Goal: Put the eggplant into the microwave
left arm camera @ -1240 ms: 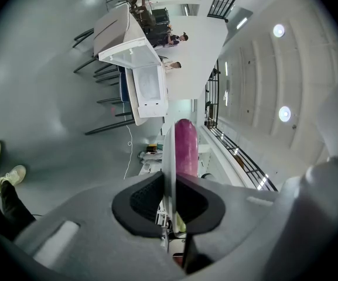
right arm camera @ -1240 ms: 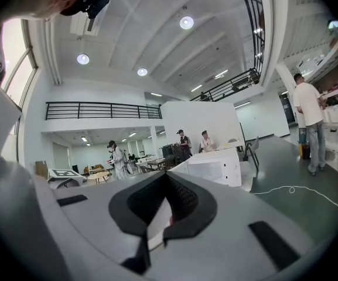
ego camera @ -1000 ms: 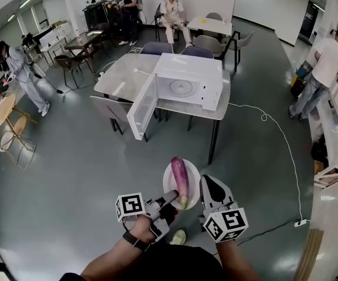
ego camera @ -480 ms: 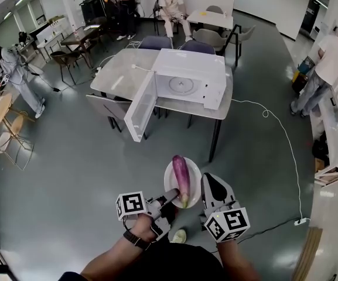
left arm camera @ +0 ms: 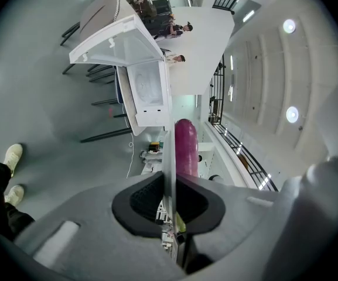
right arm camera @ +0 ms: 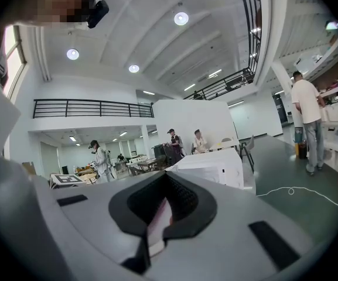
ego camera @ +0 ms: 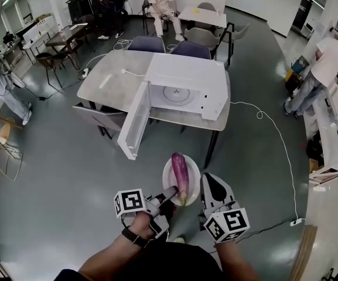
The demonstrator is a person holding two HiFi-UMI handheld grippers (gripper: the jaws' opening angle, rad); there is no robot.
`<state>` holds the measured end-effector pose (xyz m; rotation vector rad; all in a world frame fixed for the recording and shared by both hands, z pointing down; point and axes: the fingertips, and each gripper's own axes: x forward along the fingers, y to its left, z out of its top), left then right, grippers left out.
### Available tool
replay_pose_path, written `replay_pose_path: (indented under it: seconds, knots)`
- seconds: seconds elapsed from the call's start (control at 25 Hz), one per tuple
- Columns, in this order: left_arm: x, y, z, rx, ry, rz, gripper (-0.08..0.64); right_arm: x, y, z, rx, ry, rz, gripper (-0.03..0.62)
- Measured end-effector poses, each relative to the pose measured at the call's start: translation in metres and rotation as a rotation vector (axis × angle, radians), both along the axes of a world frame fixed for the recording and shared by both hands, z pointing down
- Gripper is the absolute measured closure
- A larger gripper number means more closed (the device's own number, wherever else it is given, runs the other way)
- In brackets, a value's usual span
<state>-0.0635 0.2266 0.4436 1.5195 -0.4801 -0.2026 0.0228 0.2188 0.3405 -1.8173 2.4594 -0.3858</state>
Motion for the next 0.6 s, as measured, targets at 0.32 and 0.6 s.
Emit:
replay_pose_path:
  seconds: [0.32, 0.6]
  knots:
    - [-0.001, -0.065, 0.006, -0.011, 0.002, 0.056, 0.522, -0.009, -0.065, 0.003, -0.007, 0.001, 0.031, 0.591]
    - [0.008, -0.102, 0.005, -0.015, 0.009, 0.074, 0.522, -0.001, -0.096, -0.002, -0.005, 0.007, 0.061, 0.591]
